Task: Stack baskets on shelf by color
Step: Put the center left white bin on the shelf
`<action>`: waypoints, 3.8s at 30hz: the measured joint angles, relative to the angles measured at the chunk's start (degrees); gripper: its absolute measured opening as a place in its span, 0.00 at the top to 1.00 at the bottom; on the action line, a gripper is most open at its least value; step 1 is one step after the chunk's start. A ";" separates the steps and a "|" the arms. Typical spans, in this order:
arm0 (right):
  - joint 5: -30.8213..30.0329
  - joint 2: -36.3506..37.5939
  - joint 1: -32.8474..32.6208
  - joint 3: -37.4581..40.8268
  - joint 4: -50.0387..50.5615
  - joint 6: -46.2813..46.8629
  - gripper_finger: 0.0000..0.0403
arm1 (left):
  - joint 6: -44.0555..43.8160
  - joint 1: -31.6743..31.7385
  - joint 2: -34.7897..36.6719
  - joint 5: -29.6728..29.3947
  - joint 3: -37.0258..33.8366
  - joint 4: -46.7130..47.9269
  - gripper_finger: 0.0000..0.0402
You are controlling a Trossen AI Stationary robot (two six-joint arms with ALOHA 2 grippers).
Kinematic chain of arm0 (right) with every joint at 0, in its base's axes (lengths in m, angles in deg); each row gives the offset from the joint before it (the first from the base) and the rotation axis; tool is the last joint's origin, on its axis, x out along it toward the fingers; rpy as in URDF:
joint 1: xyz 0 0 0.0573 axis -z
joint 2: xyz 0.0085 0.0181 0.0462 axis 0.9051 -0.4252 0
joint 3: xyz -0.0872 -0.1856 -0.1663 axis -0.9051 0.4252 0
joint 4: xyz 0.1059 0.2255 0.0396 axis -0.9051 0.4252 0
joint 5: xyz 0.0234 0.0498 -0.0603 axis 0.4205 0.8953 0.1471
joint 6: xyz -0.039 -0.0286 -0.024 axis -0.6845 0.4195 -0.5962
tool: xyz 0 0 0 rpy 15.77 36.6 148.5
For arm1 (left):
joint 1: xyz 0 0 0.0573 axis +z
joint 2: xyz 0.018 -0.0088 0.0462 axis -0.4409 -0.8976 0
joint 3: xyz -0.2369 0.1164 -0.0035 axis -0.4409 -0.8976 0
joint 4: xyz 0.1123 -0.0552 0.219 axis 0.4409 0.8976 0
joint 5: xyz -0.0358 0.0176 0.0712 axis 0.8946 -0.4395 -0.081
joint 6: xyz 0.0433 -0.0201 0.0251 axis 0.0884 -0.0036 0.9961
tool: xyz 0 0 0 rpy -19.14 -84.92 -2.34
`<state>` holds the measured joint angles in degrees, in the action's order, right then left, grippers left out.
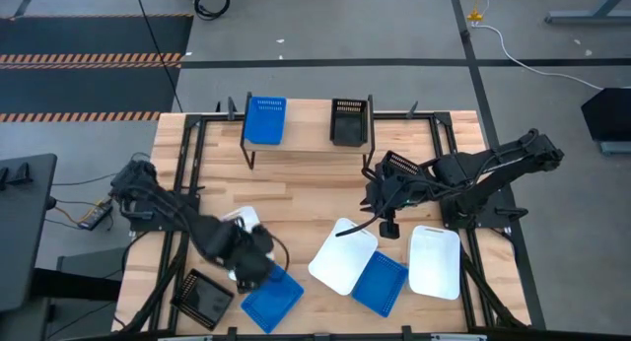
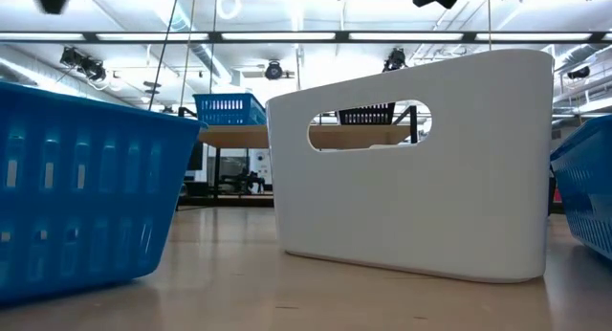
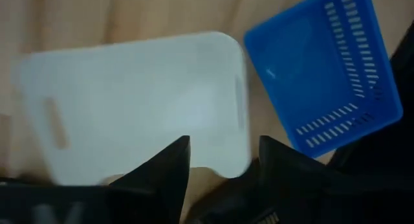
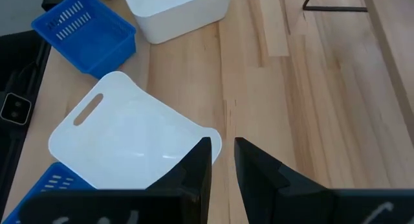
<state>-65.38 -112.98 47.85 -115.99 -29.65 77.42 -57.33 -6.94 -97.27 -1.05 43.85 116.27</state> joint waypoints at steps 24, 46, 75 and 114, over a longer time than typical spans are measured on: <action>-0.24 0.00 -1.68 0.00 0.10 4.11 0.81 | 0.90 -4.20 -14.30 -3.19 0.02 -3.41 0.49; -1.60 -0.02 -0.61 0.00 0.22 -0.78 0.81 | 9.74 3.00 -14.28 -2.23 0.00 -5.26 0.96; -1.62 -0.02 -1.38 0.00 2.58 1.61 0.81 | 6.87 4.85 1.15 -1.77 0.07 -0.87 1.00; -1.61 -0.04 -1.38 -0.02 3.25 3.07 0.81 | 6.79 0.33 -8.65 0.71 0.00 -4.86 0.48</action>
<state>-67.00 -113.03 46.47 -116.01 -26.40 80.49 -50.55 -6.61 -105.92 -0.34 43.85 111.41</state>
